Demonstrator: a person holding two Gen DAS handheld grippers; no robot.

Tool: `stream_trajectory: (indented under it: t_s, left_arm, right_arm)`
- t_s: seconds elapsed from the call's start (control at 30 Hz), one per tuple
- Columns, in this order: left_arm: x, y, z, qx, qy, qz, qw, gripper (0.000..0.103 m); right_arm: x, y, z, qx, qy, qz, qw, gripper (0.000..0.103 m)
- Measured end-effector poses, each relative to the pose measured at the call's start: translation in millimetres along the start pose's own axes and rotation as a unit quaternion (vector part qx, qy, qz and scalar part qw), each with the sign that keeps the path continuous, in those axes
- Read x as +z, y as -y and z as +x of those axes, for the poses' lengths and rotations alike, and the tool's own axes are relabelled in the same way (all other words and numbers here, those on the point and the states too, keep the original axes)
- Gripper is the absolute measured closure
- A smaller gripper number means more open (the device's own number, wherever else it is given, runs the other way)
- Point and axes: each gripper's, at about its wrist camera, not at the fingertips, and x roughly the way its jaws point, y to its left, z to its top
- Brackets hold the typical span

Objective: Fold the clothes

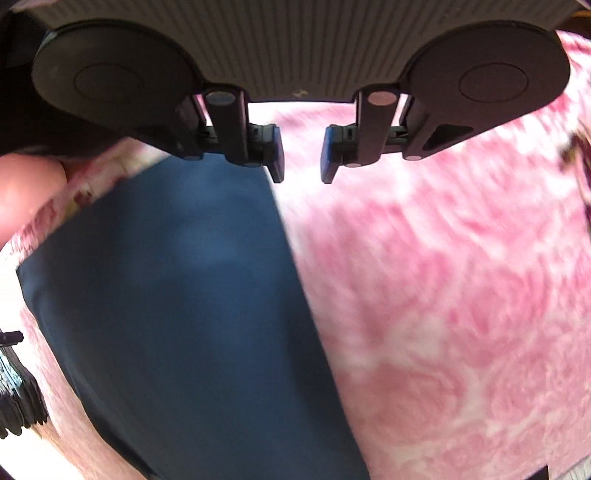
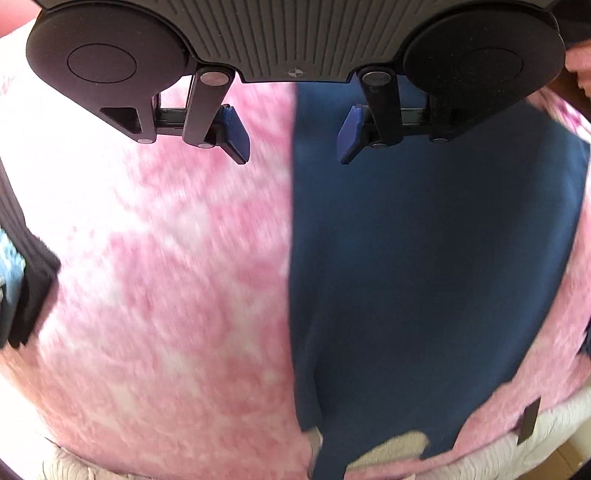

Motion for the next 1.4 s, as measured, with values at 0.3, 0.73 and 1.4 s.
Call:
stream_trajectory:
  t_s: [0.3,0.73,1.4]
  left_arm:
    - [64,-17,-2,-0.032,0.050,0.051,0.9969,0.082]
    - [120,17,34,-0.023,0.072,0.090,0.9931,0.076]
    - [219,57,71,-0.007,0.105,0.125,0.9865,0.071]
  right_arm:
    - [74,-30,16,0.018,0.017,0.019,1.000,0.047]
    - [190,2,113,0.082,0.075,-0.023,0.994,0.047]
    - [219,82,130,0.125,0.096,0.042,0.987,0.102]
